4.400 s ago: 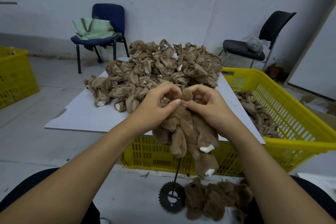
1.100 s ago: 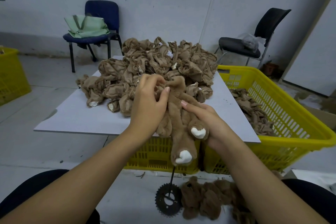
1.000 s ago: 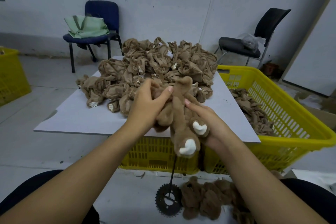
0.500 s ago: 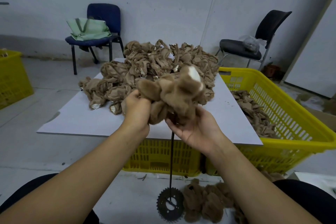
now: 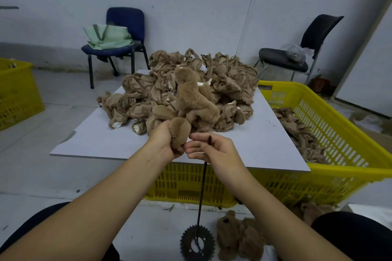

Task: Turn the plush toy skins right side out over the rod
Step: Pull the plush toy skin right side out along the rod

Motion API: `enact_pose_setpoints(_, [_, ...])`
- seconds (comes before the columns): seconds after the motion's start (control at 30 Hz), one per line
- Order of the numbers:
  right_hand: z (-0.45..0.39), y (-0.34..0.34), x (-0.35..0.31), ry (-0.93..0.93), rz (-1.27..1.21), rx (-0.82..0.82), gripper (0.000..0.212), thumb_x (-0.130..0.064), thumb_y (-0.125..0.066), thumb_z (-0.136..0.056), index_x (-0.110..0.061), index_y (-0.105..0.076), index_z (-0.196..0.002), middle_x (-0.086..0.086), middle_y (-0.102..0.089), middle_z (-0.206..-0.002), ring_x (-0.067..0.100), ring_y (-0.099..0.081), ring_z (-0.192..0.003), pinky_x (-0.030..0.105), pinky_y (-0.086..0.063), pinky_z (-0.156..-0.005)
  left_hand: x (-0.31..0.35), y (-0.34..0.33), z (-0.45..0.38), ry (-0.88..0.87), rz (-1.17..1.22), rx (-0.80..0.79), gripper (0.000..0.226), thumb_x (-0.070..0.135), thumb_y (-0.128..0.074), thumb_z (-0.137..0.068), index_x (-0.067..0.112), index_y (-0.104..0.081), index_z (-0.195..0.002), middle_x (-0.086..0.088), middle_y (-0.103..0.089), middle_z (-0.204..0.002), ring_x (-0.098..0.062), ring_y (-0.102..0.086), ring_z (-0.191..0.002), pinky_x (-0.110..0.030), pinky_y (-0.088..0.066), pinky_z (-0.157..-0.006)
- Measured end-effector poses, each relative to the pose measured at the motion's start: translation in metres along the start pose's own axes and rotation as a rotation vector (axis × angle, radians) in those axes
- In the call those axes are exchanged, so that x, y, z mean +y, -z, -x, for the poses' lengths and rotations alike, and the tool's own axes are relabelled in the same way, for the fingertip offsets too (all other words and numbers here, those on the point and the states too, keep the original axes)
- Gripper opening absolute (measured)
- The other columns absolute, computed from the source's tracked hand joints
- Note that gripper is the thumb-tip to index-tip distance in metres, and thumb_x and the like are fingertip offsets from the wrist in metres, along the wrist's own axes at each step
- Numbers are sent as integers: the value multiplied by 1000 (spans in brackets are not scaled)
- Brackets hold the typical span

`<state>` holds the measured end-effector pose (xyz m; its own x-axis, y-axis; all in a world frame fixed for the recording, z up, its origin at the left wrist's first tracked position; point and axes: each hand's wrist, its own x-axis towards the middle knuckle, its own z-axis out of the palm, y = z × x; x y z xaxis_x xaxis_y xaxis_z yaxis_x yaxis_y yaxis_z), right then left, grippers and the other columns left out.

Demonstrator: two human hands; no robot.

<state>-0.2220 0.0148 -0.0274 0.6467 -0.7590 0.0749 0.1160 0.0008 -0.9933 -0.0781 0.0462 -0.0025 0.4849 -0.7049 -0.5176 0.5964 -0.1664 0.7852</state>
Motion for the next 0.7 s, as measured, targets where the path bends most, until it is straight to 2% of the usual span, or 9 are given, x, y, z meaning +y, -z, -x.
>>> enact_pose_setpoints(0.13, [7, 0, 3, 9, 236, -75, 30, -10, -39, -107, -13, -60, -128, 4, -72, -107, 15, -69, -97, 31, -62, -72, -3, -1, 3, -77, -86, 85, 23, 21, -49, -97, 18, -57, -75, -1, -52, -59, -16, -43, -49, -16, -31, -37])
enact_pose_setpoints(0.23, [11, 0, 6, 49, 458, -92, 28, -23, -43, -106, -27, -61, -128, -13, -71, -106, 8, -67, -95, 31, -62, -73, -6, -2, 3, -382, -79, 151, 16, 15, -54, -98, 17, -63, -85, -3, -65, -73, -18, -62, -58, -18, -43, -37])
enact_pose_setpoints(0.3, [12, 0, 8, 78, 511, -79, 25, -27, -45, -105, -33, -60, -125, -16, -71, -104, 6, -67, -93, 35, -61, -77, -5, -3, 5, -532, -114, 162, 8, 21, -66, -95, 16, -64, -89, -2, -71, -81, -12, -70, -66, -23, -52, -48])
enact_pose_setpoints(0.37, [12, 1, 9, 102, 528, -70, 23, -29, -48, -104, -33, -61, -122, -17, -71, -104, 4, -67, -94, 35, -59, -84, -5, -3, 4, -613, -176, 181, 13, 26, -74, -90, 17, -65, -89, -5, -72, -87, -16, -71, -77, -29, -56, -59])
enact_pose_setpoints(0.43, [15, 2, 7, 127, 494, -61, 21, -31, -54, -101, -31, -63, -120, -13, -72, -106, 5, -67, -98, 30, -57, -88, -7, -2, 3, -655, -187, 201, 12, 24, -74, -90, 16, -66, -88, -6, -72, -85, -16, -71, -75, -26, -54, -58])
enact_pose_setpoints(0.53, [14, 8, 0, 8, 262, -12, 24, -41, -61, -95, -28, -70, -114, -8, -75, -105, 8, -68, -100, 23, -55, -80, -8, 0, 0, -570, -57, 188, 10, 19, -74, -90, 10, -69, -90, -3, -72, -81, -12, -71, -71, -23, -56, -55])
enact_pose_setpoints(0.6, [10, 17, -7, -214, 24, 51, 34, -48, -54, -97, -25, -70, -116, -7, -76, -107, 11, -69, -102, 34, -52, -87, -6, 2, -1, -426, 73, 174, 13, 16, -75, -89, 7, -73, -99, -7, -74, -89, -20, -72, -82, -32, -62, -65])
enact_pose_setpoints(0.67, [7, 26, -10, -326, -143, 113, 35, -43, -54, -97, -24, -64, -125, -3, -74, -114, 16, -68, -107, 42, -51, -91, -4, 3, -1, -296, 131, 140, 18, 15, -76, -87, 6, -73, -103, -10, -74, -94, -24, -72, -83, -32, -60, -62])
enact_pose_setpoints(0.7, [6, 29, -11, -324, -117, 144, 35, -34, -59, -96, -27, -59, -130, -1, -71, -119, 17, -67, -109, 40, -52, -89, -3, 2, 0, -235, 148, 79, 18, 15, -75, -88, 6, -72, -103, -9, -72, -94, -23, -70, -80, -29, -56, -57])
